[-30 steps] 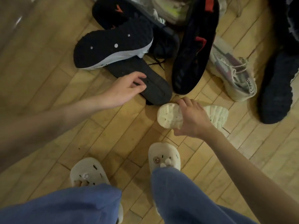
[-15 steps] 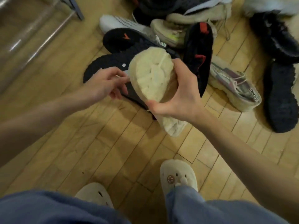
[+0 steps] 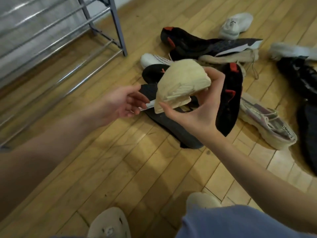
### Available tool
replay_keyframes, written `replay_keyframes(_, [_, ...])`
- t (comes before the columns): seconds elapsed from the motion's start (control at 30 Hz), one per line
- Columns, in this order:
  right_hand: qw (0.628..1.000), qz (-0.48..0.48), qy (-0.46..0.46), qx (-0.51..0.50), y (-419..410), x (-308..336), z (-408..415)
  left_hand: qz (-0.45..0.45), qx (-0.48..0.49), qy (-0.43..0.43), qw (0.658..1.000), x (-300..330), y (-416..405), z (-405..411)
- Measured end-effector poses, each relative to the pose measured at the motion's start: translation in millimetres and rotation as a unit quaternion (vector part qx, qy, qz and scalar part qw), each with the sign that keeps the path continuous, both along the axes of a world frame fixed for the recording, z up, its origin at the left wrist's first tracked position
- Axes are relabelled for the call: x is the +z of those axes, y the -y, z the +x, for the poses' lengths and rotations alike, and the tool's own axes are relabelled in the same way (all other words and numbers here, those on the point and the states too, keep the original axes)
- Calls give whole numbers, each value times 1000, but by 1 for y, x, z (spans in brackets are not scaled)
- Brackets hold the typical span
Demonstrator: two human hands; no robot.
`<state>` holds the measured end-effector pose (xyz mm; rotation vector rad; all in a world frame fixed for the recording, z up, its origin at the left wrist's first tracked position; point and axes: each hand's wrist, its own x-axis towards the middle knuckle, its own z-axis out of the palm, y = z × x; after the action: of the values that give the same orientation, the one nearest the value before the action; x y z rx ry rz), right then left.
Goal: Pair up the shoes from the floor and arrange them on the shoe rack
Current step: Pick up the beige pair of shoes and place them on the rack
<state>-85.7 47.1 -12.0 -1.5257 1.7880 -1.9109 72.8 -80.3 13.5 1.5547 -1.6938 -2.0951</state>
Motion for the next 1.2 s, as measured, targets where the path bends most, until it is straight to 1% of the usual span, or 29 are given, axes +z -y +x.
replay_keyframes(0.1, [999,-15,-2,38,-3,-2,6,69,-29,25,997,0,-3,2])
replay_keyframes(0.2, [997,-30,-4,64,-5,1,15,121,-21,56,991,12,-3,9])
replay_keyframes(0.27, [994,-55,-3,94,-7,1,23,164,-16,53,985,17,-7,18])
replay_keyframes(0.3, [991,-70,2,113,-8,0,28,179,-3,41,983,15,-11,23])
replay_keyframes(0.37, [983,-85,7,161,-7,-6,39,183,64,16,981,6,-18,30])
replay_keyframes(0.43, [978,-68,4,199,-5,-18,50,164,149,-4,975,-5,-22,39])
replay_keyframes(0.5, [976,-8,11,216,-4,-35,58,122,205,-29,971,-16,-22,50])
replay_keyframes(0.57, [969,93,53,224,-7,-48,62,81,232,-58,968,-25,-19,60])
replay_keyframes(0.6, [962,145,40,230,-10,-53,59,51,236,-63,968,-29,-18,63])
replay_keyframes(0.63, [954,188,-8,233,-13,-57,55,19,241,-58,969,-33,-17,67])
replay_keyframes(0.67, [941,226,-80,239,-18,-62,48,-15,252,-43,967,-37,-16,68])
replay_keyframes(0.7, [923,259,-133,253,-23,-67,41,-45,268,-29,962,-42,-14,68])
replay_keyframes(0.77, [883,319,-208,276,-35,-70,26,-99,284,-13,954,-46,-14,66])
replay_keyframes(0.8, [870,337,-229,278,-41,-71,19,-122,278,-14,953,-48,-15,63])
replay_keyframes(0.83, [867,347,-236,269,-46,-70,12,-145,265,-17,953,-49,-16,58])
replay_keyframes(0.9, [890,340,-223,207,-55,-70,-3,-188,227,-19,956,-48,-21,44])
replay_keyframes(0.97, [920,321,-207,88,-64,-73,-21,-218,187,-19,958,-47,-27,27])
replay_keyframes(1.0, [929,315,-194,20,-69,-77,-33,-224,166,-21,960,-46,-30,18])
replay_keyframes(1.07, [933,308,-152,-112,-78,-86,-58,-228,121,-20,966,-44,-37,-2])
replay_keyframes(1.1, [925,313,-131,-172,-83,-91,-71,-230,105,-18,967,-44,-40,-11])
replay_keyframes(1.13, [909,329,-118,-226,-88,-96,-84,-231,92,-14,969,-44,-43,-20])
replay_keyframes(1.2, [856,400,-120,-304,-97,-102,-109,-237,70,-12,969,-42,-49,-36])
